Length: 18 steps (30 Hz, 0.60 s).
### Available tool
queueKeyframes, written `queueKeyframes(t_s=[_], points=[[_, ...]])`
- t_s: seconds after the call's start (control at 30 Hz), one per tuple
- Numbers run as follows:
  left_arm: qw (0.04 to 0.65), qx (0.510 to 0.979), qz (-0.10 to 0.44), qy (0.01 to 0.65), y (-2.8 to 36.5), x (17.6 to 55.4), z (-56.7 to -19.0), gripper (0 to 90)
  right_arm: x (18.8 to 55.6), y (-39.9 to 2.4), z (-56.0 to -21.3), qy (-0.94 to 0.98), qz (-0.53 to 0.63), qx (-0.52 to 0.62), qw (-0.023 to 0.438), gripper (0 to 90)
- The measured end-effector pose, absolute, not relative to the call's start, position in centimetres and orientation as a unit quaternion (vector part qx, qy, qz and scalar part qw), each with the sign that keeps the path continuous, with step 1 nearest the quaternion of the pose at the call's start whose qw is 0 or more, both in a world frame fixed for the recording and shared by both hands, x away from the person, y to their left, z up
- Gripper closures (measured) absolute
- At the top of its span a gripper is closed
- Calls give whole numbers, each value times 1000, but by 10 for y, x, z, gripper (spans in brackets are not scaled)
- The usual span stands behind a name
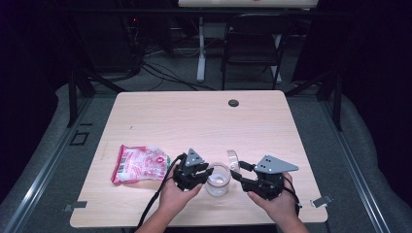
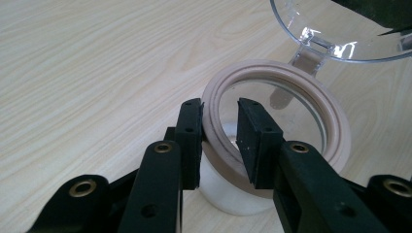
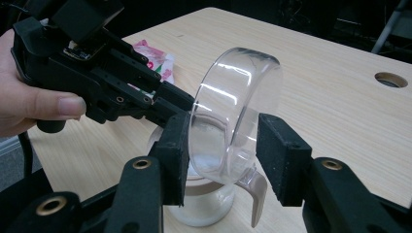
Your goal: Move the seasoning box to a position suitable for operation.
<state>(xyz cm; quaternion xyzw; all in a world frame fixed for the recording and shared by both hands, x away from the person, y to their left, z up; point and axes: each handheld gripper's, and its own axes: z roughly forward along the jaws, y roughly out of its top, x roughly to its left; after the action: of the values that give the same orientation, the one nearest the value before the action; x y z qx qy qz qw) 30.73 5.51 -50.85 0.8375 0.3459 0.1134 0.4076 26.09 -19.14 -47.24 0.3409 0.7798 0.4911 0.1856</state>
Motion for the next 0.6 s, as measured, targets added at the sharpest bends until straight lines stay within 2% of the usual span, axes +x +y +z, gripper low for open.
queueKeyframes(t_s=[0.6], points=[[409,837,114,345,55,307,-509,720,261,-200,-474,784,480,341,197,542]])
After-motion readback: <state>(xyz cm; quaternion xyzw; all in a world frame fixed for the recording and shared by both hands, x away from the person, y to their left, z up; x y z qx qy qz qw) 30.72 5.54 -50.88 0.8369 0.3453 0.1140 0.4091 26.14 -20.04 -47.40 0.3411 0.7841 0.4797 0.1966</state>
